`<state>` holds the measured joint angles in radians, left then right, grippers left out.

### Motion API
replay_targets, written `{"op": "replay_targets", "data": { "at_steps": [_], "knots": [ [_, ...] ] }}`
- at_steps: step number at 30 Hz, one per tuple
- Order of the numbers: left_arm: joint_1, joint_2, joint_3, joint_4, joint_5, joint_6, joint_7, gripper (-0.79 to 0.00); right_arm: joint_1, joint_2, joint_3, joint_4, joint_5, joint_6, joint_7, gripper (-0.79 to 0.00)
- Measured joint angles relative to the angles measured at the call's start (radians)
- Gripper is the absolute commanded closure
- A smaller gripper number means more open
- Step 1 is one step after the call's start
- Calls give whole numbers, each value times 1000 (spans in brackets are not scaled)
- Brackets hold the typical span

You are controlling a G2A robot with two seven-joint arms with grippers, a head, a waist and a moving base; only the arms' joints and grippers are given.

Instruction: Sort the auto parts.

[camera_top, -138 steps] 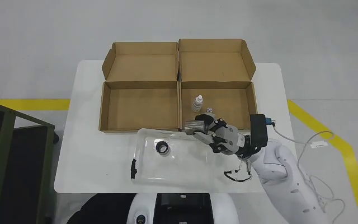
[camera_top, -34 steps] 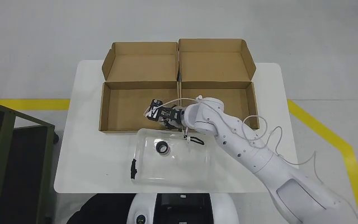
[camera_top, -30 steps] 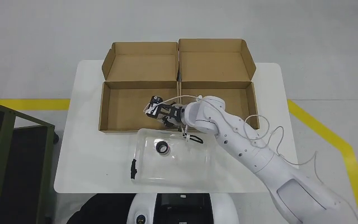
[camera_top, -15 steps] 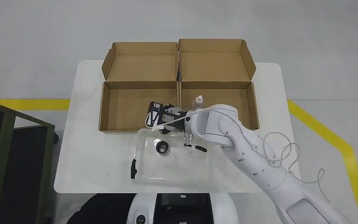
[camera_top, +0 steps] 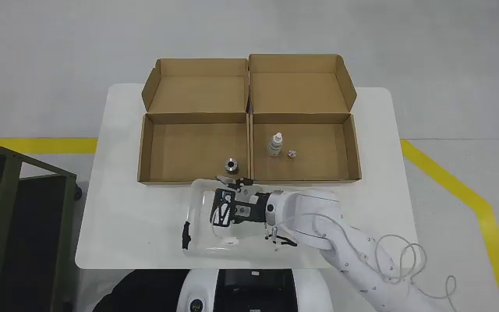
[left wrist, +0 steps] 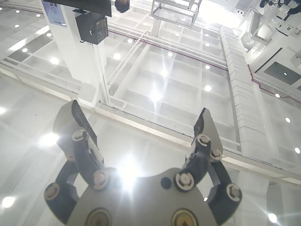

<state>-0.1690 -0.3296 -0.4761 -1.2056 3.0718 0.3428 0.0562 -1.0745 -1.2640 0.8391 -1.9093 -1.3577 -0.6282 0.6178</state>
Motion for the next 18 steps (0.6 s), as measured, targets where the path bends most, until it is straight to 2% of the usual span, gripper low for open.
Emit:
{"op": "replay_targets", "data": {
  "at_steps": [8,18],
  "knots": [
    [0,0,0,0,0,0,0,-785,-82,17,-2,16,-117,-8,-88,-585],
    [0,0,0,0,0,0,0,-785,-55,10,-20,105,-146,7,-111,-597]
  ]
}}
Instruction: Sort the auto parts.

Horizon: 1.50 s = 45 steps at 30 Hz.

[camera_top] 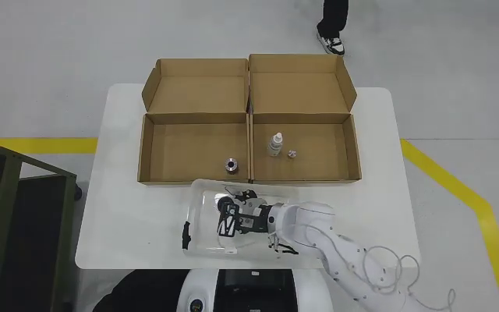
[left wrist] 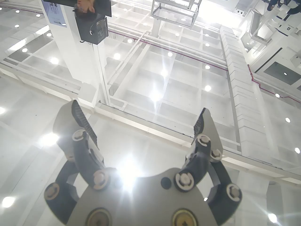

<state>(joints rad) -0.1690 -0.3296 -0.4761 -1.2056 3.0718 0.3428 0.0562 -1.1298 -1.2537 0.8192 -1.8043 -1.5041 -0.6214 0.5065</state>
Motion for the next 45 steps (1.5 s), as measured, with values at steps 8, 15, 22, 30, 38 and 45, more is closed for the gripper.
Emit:
{"op": "replay_targets", "data": {
  "at_steps": [8,15,22,30,38,45],
  "knots": [
    [0,0,0,0,0,0,0,-785,46,-17,-40,78,20,8,-7,-588],
    [0,0,0,0,0,0,0,-785,85,-34,-69,145,52,12,-10,-582],
    [0,0,0,0,0,0,0,-785,113,-45,-81,199,81,7,-28,-533],
    [0,0,0,0,0,0,0,-785,123,-50,-80,231,125,-26,-48,-62],
    [0,0,0,0,0,0,0,-785,118,-46,-59,214,171,-66,-66,0],
    [0,0,0,0,0,0,0,-785,88,-35,-20,166,221,-96,-91,0]
  ]
}}
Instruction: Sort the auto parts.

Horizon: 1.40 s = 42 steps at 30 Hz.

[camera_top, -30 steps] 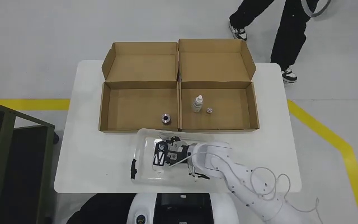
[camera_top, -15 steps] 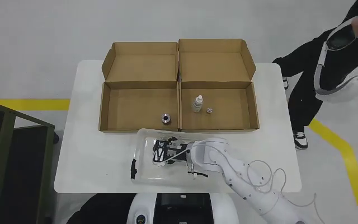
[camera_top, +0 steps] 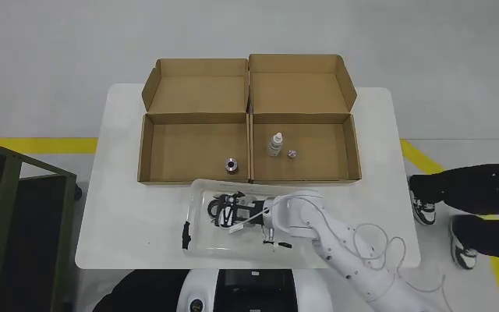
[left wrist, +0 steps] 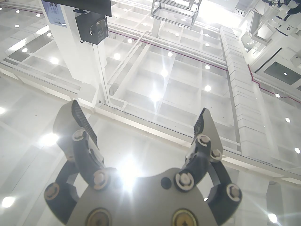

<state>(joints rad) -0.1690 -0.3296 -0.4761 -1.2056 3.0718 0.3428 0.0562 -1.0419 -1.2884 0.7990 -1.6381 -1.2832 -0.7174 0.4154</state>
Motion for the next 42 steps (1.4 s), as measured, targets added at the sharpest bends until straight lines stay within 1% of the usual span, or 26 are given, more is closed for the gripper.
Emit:
{"op": "replay_targets", "data": {
  "at_steps": [10,20,31,38,42],
  "knots": [
    [0,0,0,0,0,0,0,-785,-68,29,103,-117,83,-52,-69,0],
    [0,0,0,0,0,0,0,-785,-147,60,254,-216,215,-98,-161,0],
    [0,0,0,0,0,0,0,-785,-221,88,415,-280,355,-141,-256,0],
    [0,0,0,0,0,0,0,-785,-287,105,529,-305,430,-168,-316,0],
    [0,0,0,0,0,0,0,-785,-307,111,558,-309,481,-196,-341,0]
  ]
}}
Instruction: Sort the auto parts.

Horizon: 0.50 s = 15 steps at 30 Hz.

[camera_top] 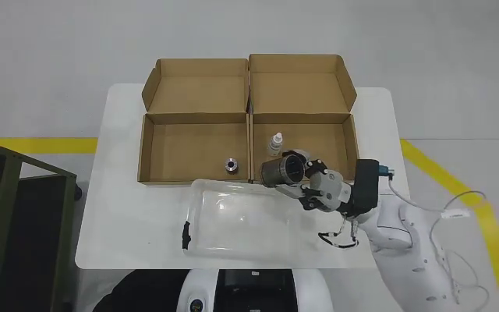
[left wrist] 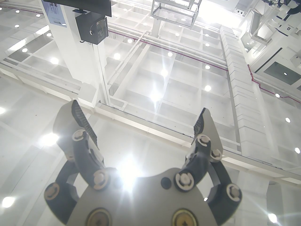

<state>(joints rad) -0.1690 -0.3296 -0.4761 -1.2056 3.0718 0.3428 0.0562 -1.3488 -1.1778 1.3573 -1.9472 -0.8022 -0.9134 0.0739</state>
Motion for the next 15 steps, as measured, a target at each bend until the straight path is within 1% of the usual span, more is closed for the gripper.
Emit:
{"op": "replay_targets", "data": {
  "at_steps": [6,15],
  "knots": [
    [0,0,0,0,0,0,0,-785,1,4,3,-1,26,-4,6,0],
    [0,0,0,0,0,0,0,-785,45,0,-57,1,-55,78,51,0]
  ]
}}
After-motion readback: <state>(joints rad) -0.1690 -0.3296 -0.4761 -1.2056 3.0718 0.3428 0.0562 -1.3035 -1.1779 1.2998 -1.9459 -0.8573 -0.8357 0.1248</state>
